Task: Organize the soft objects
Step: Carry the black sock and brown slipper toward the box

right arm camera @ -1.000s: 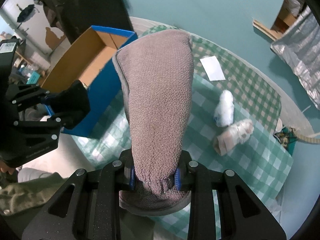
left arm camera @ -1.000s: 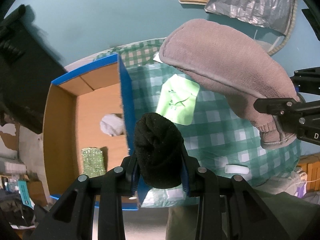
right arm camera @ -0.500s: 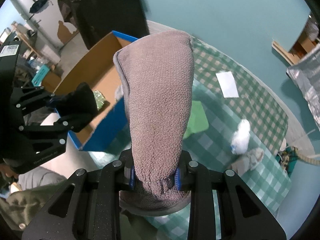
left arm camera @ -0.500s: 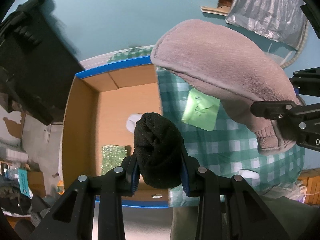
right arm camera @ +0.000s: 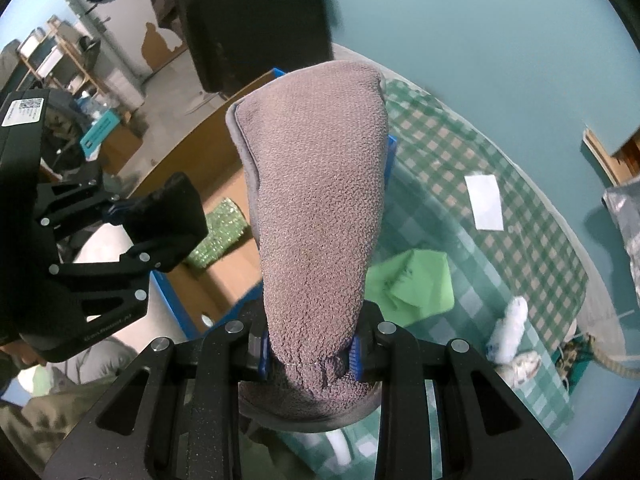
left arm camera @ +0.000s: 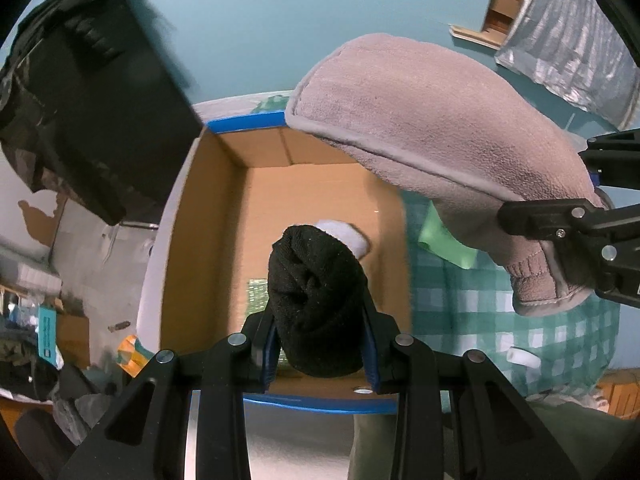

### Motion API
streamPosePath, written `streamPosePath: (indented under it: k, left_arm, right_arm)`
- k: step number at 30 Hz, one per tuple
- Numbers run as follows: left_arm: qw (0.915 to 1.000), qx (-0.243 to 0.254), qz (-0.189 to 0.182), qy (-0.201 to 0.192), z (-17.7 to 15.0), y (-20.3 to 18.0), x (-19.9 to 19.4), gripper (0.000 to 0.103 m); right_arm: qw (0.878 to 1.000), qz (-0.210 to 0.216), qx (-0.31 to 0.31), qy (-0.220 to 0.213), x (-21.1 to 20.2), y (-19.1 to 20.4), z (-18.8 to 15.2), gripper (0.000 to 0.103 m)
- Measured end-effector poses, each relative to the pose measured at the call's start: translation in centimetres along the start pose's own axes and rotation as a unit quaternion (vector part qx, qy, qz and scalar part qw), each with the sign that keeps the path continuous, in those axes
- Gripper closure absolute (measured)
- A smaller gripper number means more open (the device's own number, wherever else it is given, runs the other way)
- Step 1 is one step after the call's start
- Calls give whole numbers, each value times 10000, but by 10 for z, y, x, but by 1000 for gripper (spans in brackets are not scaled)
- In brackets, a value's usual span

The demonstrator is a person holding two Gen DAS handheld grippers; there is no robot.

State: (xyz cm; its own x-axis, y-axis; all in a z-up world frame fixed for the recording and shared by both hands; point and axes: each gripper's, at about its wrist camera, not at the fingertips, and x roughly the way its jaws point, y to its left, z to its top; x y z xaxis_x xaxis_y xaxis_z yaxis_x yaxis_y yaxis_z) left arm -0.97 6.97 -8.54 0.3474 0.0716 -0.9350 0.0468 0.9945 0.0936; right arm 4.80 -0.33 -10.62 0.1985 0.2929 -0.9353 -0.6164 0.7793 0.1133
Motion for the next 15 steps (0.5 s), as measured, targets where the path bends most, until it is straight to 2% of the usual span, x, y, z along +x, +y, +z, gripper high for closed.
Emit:
streamPosePath:
  k: [15]
  left_arm:
    - [9978, -609, 194, 151, -3, 51, 20, 69]
  right_arm:
    - [9991, 225, -227, 276, 40, 29, 43, 76]
